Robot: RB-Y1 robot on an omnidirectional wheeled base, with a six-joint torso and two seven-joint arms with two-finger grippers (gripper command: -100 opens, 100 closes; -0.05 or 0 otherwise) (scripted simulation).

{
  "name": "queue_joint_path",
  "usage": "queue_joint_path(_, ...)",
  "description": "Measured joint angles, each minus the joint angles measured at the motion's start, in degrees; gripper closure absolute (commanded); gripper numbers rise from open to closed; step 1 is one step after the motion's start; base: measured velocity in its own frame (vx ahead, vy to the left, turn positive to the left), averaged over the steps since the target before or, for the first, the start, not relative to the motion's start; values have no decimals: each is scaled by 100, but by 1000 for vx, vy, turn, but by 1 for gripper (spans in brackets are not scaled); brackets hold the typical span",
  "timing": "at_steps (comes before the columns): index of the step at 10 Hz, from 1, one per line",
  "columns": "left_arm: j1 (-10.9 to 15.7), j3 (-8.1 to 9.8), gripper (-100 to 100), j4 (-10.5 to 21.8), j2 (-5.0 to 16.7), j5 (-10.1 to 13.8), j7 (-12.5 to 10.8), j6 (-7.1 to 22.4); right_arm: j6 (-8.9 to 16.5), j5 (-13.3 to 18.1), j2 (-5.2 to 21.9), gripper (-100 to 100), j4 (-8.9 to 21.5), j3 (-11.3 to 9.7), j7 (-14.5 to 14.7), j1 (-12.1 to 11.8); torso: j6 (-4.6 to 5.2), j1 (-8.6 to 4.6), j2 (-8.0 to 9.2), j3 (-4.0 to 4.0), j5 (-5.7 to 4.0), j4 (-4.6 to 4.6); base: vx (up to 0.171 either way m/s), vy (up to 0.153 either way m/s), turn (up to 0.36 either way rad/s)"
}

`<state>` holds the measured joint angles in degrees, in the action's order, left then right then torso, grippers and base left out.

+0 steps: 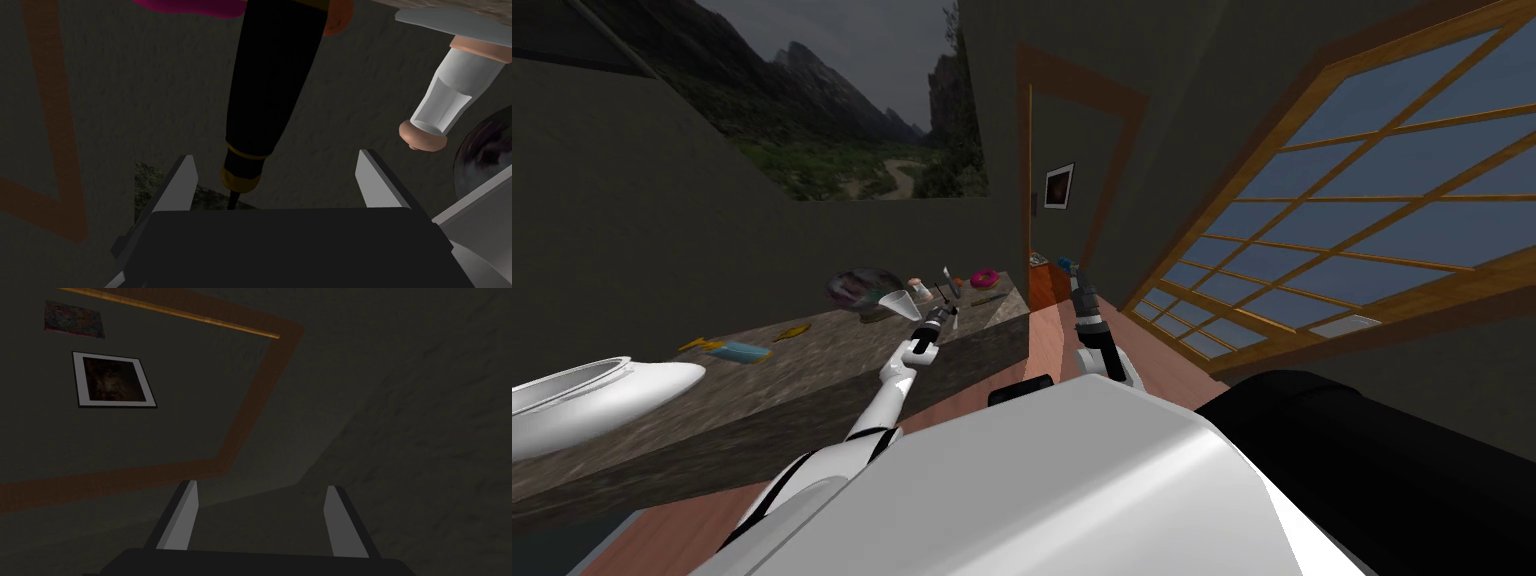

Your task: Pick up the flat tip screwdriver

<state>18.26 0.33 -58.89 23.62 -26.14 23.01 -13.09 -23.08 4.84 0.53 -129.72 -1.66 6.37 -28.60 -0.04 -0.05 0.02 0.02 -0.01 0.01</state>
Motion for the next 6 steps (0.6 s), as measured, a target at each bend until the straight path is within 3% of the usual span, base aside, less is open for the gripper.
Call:
queue_joint_path(4, 644, -133, -100, 648, -124, -30, 98, -36, 0, 0, 0, 0, 0, 0, 0, 0, -1, -1, 0, 0, 0, 0, -44, 18, 49)
queue_joint_path(6, 806, -299, -100, 647, -213, -53, 127, 21, 0, 0, 0, 0, 0, 0, 0, 1, -1, 7, 19, 10, 2, 4, -54, 25, 20)
